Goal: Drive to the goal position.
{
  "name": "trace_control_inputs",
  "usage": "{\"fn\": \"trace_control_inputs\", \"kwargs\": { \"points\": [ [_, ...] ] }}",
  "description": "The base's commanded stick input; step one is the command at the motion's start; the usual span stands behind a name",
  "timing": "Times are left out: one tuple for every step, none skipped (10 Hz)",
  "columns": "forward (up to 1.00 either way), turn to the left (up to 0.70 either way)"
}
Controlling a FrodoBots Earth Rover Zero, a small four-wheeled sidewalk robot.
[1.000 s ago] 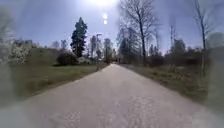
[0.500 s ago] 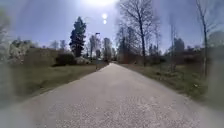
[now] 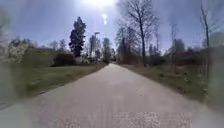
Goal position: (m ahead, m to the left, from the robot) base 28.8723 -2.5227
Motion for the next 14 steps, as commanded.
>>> {"fn": "trace_control_inputs", "kwargs": {
  "points": [
    [0.70, 0.00],
    [0.70, 0.00],
    [0.70, 0.00],
    [0.70, 0.00],
    [0.70, 0.00],
    [0.70, 0.00],
    [0.70, 0.00],
    [0.70, 0.00],
    [0.70, 0.00],
    [0.70, 0.00],
    [0.70, 0.00],
    [0.70, 0.00],
    [0.70, 0.00],
    [0.70, 0.00]
  ]
}}
